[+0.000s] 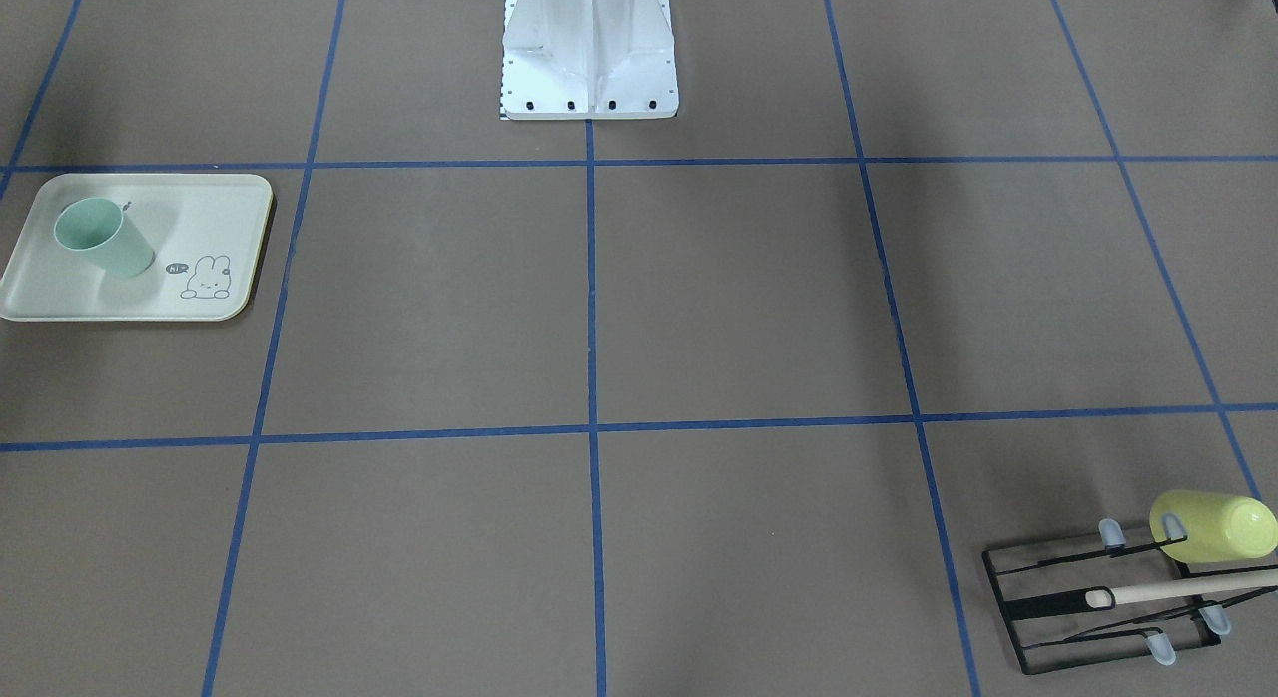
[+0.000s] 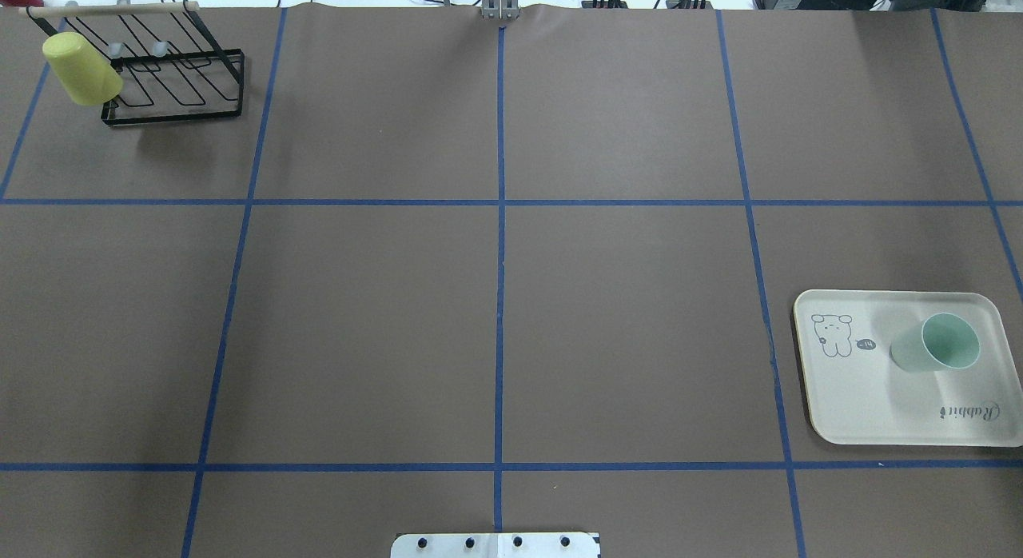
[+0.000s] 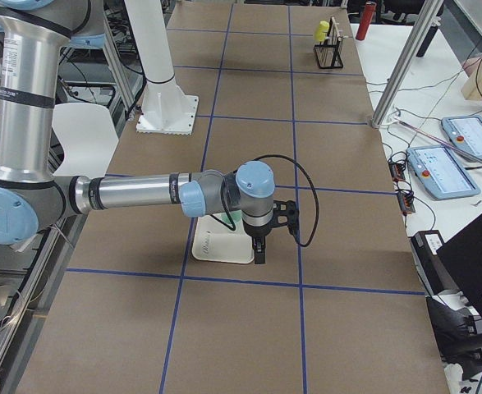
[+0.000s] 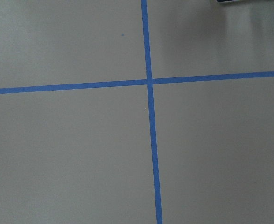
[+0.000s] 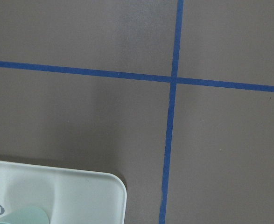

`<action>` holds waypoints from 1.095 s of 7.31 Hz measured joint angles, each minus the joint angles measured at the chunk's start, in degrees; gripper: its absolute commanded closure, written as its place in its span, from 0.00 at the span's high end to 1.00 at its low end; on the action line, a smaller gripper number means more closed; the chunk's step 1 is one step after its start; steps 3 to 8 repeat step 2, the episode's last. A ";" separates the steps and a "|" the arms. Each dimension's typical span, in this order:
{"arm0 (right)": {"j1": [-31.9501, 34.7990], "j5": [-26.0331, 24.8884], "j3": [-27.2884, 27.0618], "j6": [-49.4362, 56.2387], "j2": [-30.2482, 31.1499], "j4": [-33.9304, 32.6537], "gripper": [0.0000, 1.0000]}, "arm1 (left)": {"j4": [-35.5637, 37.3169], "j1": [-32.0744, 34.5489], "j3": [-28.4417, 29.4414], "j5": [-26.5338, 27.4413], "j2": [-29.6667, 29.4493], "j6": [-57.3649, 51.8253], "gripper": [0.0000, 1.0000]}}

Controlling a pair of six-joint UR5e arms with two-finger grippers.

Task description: Left arm grabs green cup and hands to right arm on tray

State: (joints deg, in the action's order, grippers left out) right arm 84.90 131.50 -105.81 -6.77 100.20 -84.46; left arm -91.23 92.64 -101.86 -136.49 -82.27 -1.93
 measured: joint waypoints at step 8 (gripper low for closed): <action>0.00 -0.57 -0.16 -0.14 0.00 0.00 1.00 | 0.00 0.00 0.00 0.00 0.00 0.00 1.00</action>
